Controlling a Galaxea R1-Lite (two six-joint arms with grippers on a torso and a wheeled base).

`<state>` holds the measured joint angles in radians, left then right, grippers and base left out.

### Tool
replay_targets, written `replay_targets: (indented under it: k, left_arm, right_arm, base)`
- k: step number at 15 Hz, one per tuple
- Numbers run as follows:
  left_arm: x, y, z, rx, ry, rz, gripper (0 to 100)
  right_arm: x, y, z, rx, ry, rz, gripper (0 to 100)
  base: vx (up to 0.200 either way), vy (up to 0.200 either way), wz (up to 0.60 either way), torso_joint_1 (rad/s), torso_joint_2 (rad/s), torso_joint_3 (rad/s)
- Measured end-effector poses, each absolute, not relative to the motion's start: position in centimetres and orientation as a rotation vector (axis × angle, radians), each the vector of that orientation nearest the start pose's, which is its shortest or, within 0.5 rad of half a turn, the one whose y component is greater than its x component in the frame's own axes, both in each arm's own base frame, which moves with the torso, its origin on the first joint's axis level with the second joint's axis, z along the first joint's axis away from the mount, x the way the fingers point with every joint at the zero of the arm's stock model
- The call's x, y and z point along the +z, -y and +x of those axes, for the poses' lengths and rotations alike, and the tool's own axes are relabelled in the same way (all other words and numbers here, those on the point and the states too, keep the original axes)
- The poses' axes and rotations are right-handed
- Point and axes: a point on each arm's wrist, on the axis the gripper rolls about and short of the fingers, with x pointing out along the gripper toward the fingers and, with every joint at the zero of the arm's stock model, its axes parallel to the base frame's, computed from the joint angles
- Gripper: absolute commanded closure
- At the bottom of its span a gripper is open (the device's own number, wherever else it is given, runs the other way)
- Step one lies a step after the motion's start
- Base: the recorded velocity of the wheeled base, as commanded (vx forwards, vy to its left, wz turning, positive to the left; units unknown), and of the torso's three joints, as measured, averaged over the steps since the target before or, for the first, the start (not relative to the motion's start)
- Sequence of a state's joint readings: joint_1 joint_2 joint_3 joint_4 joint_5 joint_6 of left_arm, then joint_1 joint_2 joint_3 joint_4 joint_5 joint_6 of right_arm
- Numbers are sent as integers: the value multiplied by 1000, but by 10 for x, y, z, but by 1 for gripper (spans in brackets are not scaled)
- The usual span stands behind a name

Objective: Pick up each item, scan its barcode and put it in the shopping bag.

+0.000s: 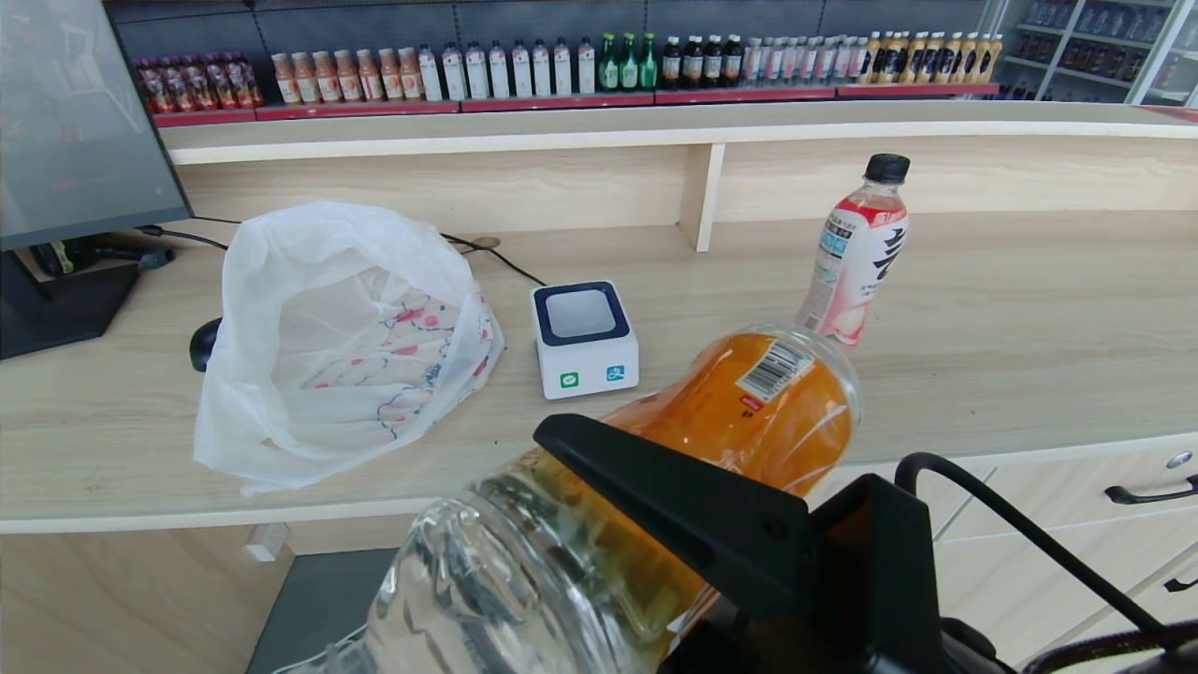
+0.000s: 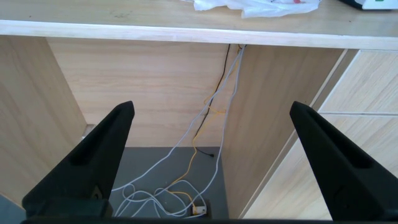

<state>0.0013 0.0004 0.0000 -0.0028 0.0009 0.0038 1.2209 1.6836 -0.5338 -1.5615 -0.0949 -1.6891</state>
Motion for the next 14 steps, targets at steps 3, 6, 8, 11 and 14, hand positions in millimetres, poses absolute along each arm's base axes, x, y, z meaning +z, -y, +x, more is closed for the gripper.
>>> replay_targets:
  k: [3, 6, 8, 11, 14]
  left_arm:
    - [76, 0, -23, 2, 2, 4, 0]
    - [76, 0, -23, 2, 2, 4, 0]
    - [76, 0, -23, 2, 2, 4, 0]
    - [76, 0, -23, 1, 2, 4, 0]
    - [76, 0, -23, 2, 2, 4, 0]
  right_arm:
    - [210, -251, 94, 519, 1130, -1213, 100]
    - [207, -254, 95, 579, 1087, -1127, 100]
    - [201, -256, 95, 618, 1057, -1096, 100]
    - [194, -256, 95, 709, 975, -983, 100]
    - [191, -256, 95, 777, 896, -859, 100]
  base:
    - [0, 0, 0, 0, 0, 0]
    - [0, 0, 0, 0, 0, 0]
    - [0, 0, 0, 0, 0, 0]
    - [0, 0, 0, 0, 0, 0]
    - [0, 0, 0, 0, 0, 0]
